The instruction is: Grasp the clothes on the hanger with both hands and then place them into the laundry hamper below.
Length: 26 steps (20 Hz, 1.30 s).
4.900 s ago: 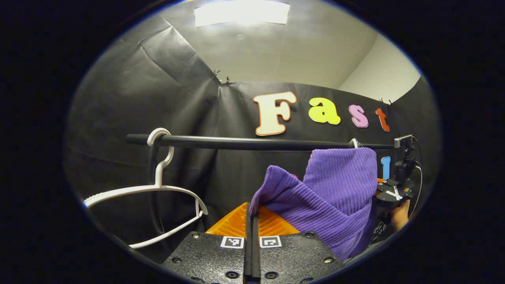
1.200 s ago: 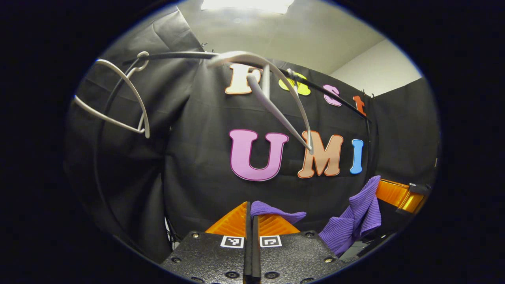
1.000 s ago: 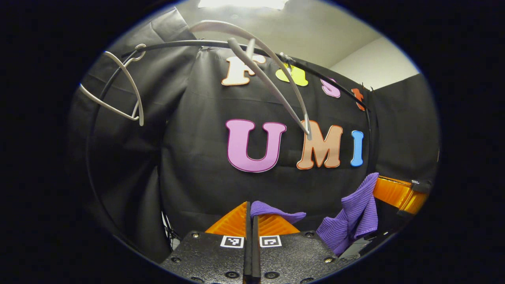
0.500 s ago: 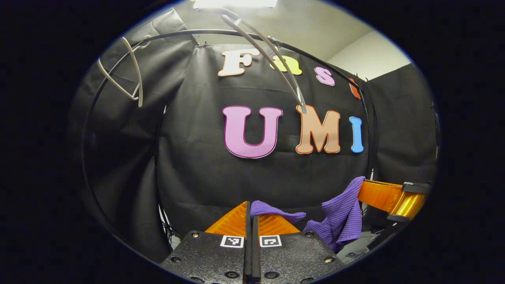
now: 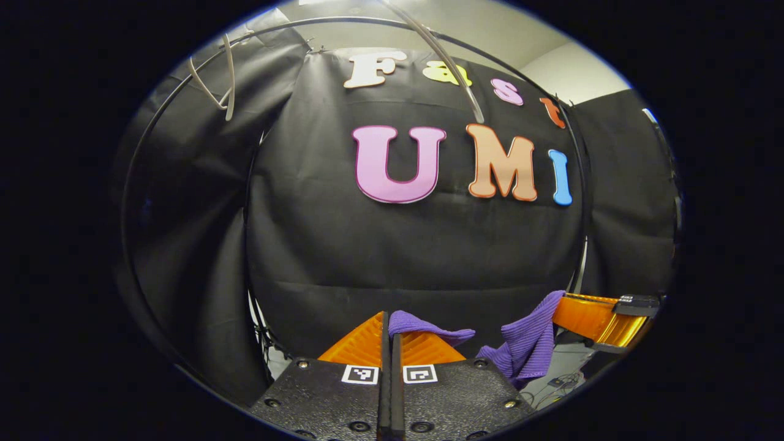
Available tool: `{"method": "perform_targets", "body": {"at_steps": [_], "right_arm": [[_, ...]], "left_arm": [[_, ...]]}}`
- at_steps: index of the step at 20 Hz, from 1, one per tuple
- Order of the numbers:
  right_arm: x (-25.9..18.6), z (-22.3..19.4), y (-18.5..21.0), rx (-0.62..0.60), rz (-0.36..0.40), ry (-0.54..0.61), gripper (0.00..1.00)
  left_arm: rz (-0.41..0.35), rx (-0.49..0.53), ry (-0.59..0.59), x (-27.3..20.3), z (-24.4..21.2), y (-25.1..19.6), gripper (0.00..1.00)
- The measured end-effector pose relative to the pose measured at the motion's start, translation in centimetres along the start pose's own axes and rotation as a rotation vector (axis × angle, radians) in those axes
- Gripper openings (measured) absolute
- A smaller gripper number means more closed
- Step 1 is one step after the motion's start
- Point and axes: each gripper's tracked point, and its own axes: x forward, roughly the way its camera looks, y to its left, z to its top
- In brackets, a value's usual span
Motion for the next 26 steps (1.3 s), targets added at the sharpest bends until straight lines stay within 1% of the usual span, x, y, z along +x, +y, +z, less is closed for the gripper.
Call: {"method": "perform_targets", "body": {"at_steps": [1, 3, 4, 5, 7, 9, 11, 12, 14, 15, 18, 19, 20, 21, 22, 23, 26], "right_arm": [[0.3, -1.2, -0.1, -0.005, 0.000, 0.016, 0.01], [0.7, -3.9, -0.4, -0.010, 0.004, 0.066, 0.01], [0.7, -5.1, -0.5, -0.020, -0.002, 0.084, 0.00], [0.8, -6.1, -0.7, -0.032, -0.007, 0.098, 0.02], [1.2, -8.5, -1.0, -0.045, -0.014, 0.129, 0.01], [1.2, -10.7, -1.3, -0.049, -0.027, 0.182, 0.01], [1.3, -13.7, -2.2, -0.052, -0.063, 0.261, 0.02], [1.4, -15.2, -2.4, -0.047, -0.072, 0.298, 0.01], [1.1, -18.0, -1.8, -0.023, -0.060, 0.376, 0.02], [1.0, -19.0, -1.8, -0.019, -0.061, 0.403, 0.02], [1.4, -20.5, -2.3, -0.013, -0.066, 0.452, 0.04], [1.5, -20.9, -1.8, 0.008, -0.040, 0.459, 0.00], [1.6, -21.1, -1.5, 0.027, -0.026, 0.465, 0.06], [1.4, -21.0, -1.3, 0.037, -0.015, 0.471, 0.17], [1.4, -20.9, -1.5, 0.027, -0.023, 0.477, 0.22], [1.4, -20.7, -1.8, 0.011, -0.031, 0.479, 0.28], [1.2, -20.5, -2.9, -0.024, -0.076, 0.475, 0.79]], "left_arm": [[-0.002, 0.004, 0.009, 0.1, -1.0, 0.1, 0.00], [-0.006, 0.007, 0.025, 0.3, -2.9, 0.3, 0.00], [-0.010, 0.006, 0.037, 0.3, -4.0, 0.4, 0.02], [-0.011, 0.005, 0.050, 0.4, -5.1, 0.5, 0.00], [-0.004, 0.009, 0.084, 0.6, -7.8, 1.0, 0.00], [-0.014, 0.043, 0.146, 0.5, -10.5, 1.0, 0.01], [-0.033, 0.069, 0.217, 0.4, -13.3, 0.7, 0.01], [-0.039, 0.070, 0.252, 0.4, -14.5, 0.7, 0.00], [-0.059, 0.054, 0.318, 0.2, -16.2, 0.1, 0.01], [-0.060, 0.049, 0.344, 0.0, -17.0, 0.0, 0.02], [-0.093, 0.019, 0.429, -0.7, -19.9, -0.6, 0.06], [-0.099, 0.007, 0.457, -1.0, -20.6, -0.7, 0.14], [-0.106, 0.000, 0.483, -1.3, -21.3, -0.9, 0.18], [-0.105, 0.007, 0.508, -1.5, -22.2, -1.0, 0.35], [-0.098, 0.024, 0.536, -1.8, -22.7, -0.8, 0.47], [-0.113, 0.020, 0.528, -1.8, -22.5, -1.0, 0.59], [-0.113, -0.015, 0.487, -1.4, -21.1, -1.3, 0.95]]}}
